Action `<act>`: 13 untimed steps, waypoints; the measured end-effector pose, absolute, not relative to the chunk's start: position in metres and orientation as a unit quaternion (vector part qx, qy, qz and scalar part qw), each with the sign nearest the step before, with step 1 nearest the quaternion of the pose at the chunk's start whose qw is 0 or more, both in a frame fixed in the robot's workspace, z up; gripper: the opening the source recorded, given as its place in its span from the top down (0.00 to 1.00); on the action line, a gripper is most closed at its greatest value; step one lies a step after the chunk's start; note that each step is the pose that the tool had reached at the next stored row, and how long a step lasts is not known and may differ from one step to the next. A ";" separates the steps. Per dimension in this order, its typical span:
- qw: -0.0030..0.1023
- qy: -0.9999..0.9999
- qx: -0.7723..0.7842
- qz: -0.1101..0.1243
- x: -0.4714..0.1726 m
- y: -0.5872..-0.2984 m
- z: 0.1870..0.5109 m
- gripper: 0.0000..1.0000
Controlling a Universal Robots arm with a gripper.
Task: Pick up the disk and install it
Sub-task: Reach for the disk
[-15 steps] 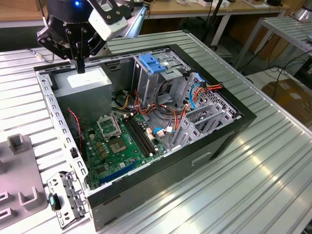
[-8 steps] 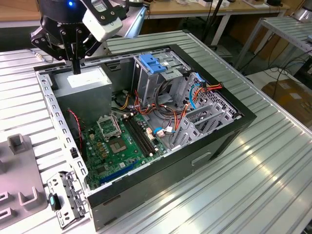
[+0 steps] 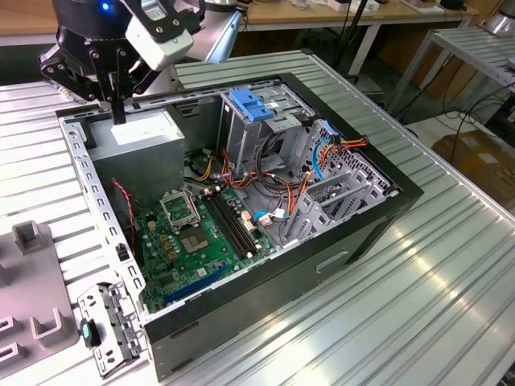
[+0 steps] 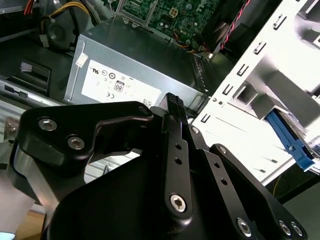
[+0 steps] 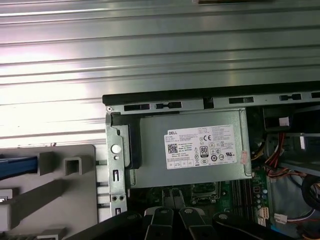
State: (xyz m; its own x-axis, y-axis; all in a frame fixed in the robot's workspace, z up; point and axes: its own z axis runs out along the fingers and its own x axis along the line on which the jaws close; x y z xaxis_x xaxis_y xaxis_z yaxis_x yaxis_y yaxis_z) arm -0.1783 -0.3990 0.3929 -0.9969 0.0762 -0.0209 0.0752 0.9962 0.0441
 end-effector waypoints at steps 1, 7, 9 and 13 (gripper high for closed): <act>0.011 0.999 0.038 0.022 -0.179 -0.399 0.393 0.89; 0.011 0.999 0.038 0.022 -0.188 -0.399 0.393 0.89; 0.011 0.999 0.038 0.022 -0.191 -0.399 0.393 0.89; 0.011 0.999 0.038 0.022 -0.195 -0.399 0.393 0.89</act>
State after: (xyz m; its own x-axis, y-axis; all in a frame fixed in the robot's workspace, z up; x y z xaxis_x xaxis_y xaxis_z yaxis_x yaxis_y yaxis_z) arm -0.1949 -0.3990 0.3927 -0.9969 0.0762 -0.0198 0.0752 0.9962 0.0440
